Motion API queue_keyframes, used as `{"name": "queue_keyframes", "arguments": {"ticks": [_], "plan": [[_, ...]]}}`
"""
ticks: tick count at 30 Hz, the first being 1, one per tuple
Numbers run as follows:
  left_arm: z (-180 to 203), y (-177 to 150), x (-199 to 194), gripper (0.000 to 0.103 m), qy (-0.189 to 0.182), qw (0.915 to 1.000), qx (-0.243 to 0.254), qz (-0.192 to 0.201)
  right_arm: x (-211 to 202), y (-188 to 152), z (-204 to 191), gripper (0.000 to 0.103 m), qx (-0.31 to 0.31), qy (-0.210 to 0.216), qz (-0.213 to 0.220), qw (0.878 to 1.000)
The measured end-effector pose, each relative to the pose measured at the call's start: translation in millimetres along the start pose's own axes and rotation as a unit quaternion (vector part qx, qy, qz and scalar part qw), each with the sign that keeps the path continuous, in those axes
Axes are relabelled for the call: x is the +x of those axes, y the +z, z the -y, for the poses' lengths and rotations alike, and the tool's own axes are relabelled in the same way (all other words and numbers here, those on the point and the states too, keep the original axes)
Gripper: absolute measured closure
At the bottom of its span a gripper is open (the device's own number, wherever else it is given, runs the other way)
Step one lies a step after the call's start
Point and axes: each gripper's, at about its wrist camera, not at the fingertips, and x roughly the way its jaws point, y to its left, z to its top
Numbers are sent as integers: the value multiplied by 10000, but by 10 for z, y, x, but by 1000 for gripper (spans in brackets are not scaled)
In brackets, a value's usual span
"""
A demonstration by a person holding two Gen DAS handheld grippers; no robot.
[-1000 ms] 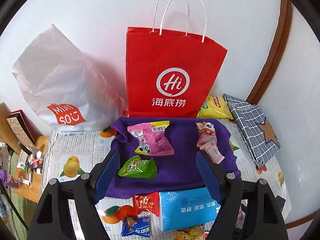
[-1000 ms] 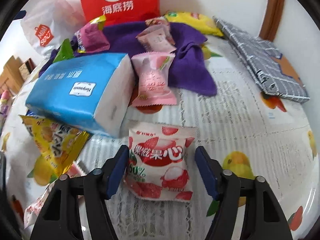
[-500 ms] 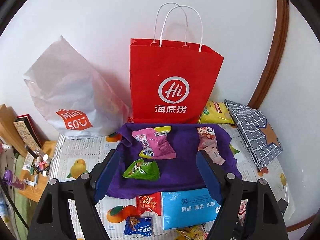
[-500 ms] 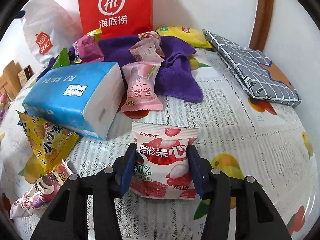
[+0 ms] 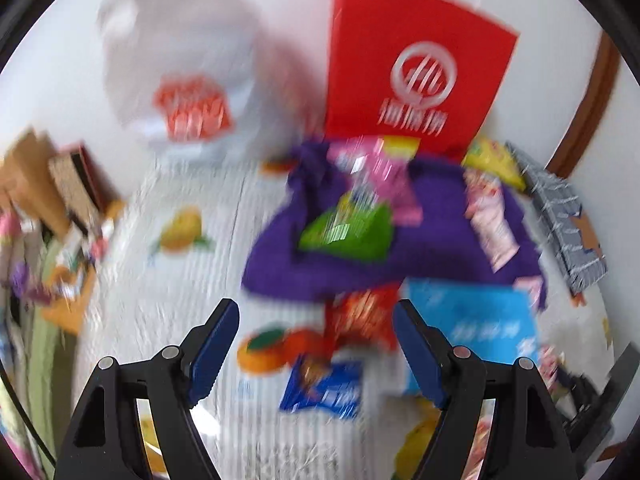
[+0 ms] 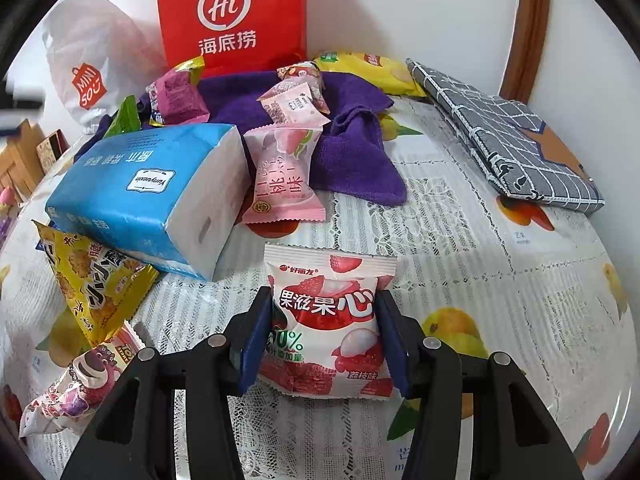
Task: Organize snacks
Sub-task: 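Grasp the dark blue snack bag with the left gripper while the right holds the lychee packet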
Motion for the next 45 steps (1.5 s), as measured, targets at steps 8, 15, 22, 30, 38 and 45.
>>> {"name": "queue_keyframes", "arguments": {"ticks": [8,15,22,30,38,45], "plan": [[-135,-567,435,25,-232,9981,66,-565,-1,1,-4,52,-1,-9,0,10000],[-12,-672,566,24,-114,9987,304,-401,6,-5,3,51,16,43,-2,10000],[99,-769,593,24,158,9985,518,-11,6,-1,-4,51,18,41,-1,10000],[156,-1007,437,55,105,9948,898,464,4,-3,-3,51,11,36,-3,10000],[140,-1013,444,52,-44,9955,835,456,4,-6,0,51,33,54,9,10000],[142,-1019,455,55,31,9959,767,487,20,-11,-2,50,55,60,10,10000]]}}
